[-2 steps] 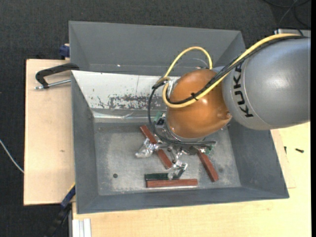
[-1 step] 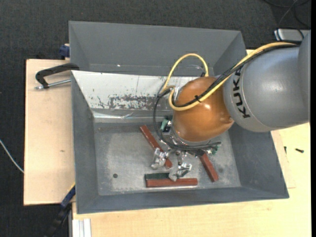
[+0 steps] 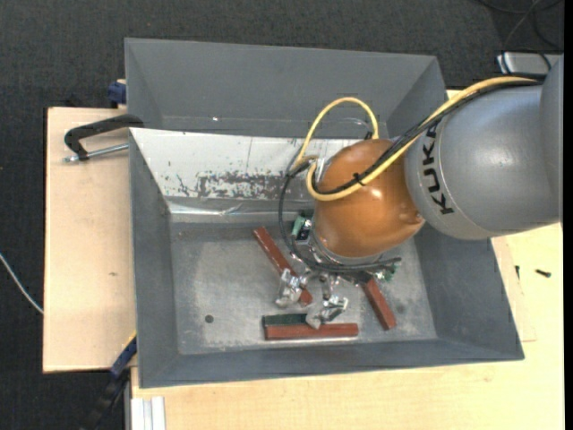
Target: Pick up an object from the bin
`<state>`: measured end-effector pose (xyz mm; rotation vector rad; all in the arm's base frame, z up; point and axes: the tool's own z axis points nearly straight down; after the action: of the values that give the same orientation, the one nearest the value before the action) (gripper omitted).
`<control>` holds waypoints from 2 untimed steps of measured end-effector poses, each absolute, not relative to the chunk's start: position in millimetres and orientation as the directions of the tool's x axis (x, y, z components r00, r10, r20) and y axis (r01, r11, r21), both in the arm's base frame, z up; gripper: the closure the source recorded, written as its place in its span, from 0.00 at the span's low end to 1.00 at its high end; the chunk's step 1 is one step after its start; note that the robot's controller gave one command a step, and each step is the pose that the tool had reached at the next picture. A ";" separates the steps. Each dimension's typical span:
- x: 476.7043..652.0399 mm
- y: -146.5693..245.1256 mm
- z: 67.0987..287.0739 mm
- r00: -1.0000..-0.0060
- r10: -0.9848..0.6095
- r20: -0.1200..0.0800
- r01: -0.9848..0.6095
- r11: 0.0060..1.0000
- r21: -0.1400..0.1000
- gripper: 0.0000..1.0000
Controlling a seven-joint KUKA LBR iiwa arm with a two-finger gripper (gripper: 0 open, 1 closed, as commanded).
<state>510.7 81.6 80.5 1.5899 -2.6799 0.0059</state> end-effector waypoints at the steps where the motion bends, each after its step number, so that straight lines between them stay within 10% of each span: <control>1: 505.0 81.7 96.2 -0.407 -0.913 0.004 -0.913 0.407 0.000 1.00; 2: 504.3 89.7 125.4 -0.260 -0.966 -0.003 -0.966 0.260 -0.001 0.00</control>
Offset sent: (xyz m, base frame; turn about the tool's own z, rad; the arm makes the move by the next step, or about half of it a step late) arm -0.0017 0.0139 0.0038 -0.3376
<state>504.3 89.7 125.4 1.9125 -2.4957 -0.0021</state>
